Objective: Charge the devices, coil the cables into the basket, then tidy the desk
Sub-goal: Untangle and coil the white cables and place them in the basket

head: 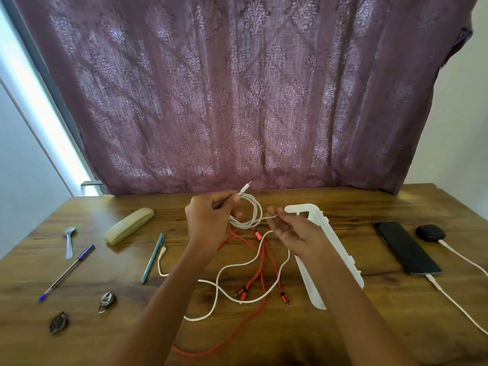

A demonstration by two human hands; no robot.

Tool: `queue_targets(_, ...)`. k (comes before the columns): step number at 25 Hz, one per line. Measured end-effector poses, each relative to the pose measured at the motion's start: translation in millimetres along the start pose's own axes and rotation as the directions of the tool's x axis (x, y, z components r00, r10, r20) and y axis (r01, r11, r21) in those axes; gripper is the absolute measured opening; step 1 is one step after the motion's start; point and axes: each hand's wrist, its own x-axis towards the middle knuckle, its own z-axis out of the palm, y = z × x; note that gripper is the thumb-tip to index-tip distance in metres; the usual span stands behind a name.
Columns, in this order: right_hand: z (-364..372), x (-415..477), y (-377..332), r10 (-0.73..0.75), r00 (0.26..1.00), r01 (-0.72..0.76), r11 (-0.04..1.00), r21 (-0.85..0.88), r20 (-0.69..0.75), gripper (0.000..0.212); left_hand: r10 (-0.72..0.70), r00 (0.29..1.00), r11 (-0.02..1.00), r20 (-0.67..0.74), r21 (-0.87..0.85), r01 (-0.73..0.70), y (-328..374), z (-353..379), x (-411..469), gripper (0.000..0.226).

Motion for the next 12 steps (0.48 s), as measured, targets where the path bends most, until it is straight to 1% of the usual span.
queue_targets(2, 5, -2, -8, -0.137, 0.989, 0.141, 0.987, -0.08, 0.058, 0.013, -0.012, 1.0, 0.999, -0.01, 0.029, 0.012, -1, -2, -1, 0.009)
queue_targets(3, 9, -5, -10, -0.219, 0.97, 0.233, 0.964, -0.132, 0.108, 0.015, -0.016, 1.0, 0.999, -0.008, 0.035, 0.016, -1, -3, -1, 0.009)
queue_targets(4, 12, -9, -10, -0.304, 0.937, 0.335, 0.922, -0.194, 0.172, 0.018, -0.021, 1.0, 0.999, -0.002, 0.035, 0.022, -1, -2, -1, 0.008)
queue_targets(5, 15, -14, -10, -0.386, 0.889, 0.445, 0.856, -0.263, 0.247, 0.02, -0.026, 1.0, 0.999, 0.006, 0.035, 0.026, 0, -2, -1, 0.008)
queue_targets(6, 18, -18, -9, -0.451, 0.828, 0.55, 0.767, -0.331, 0.333, 0.022, -0.033, 0.999, 0.999, 0.016, 0.039, 0.032, 0, -2, 0, 0.007)
queue_targets(8, 19, -24, -8, -0.513, 0.703, 0.71, 0.544, -0.447, 0.492, 0.026, -0.039, 0.999, 0.998, 0.037, 0.054, 0.037, 0, -2, 2, 0.007)
queue_targets(9, 19, -25, -10, -0.522, 0.641, 0.767, 0.403, -0.499, 0.563, 0.028, -0.037, 0.998, 0.997, 0.046, 0.064, 0.034, 0, -2, 4, 0.008)
queue_targets(10, 18, -24, -12, -0.516, 0.572, 0.81, 0.23, -0.54, 0.638, 0.029, -0.03, 0.998, 0.997, 0.055, 0.078, 0.026, 0, -2, 5, 0.009)
queue_targets(11, 16, -23, -14, -0.489, 0.497, 0.832, 0.034, -0.554, 0.717, 0.03, -0.024, 0.998, 0.995, 0.064, 0.094, 0.018, -1, -2, 5, 0.01)
queue_targets(12, 15, -22, -15, -0.441, 0.428, 0.836, -0.14, -0.531, 0.789, 0.03, -0.023, 0.997, 0.994, 0.069, 0.105, 0.015, -1, -1, 5, 0.012)
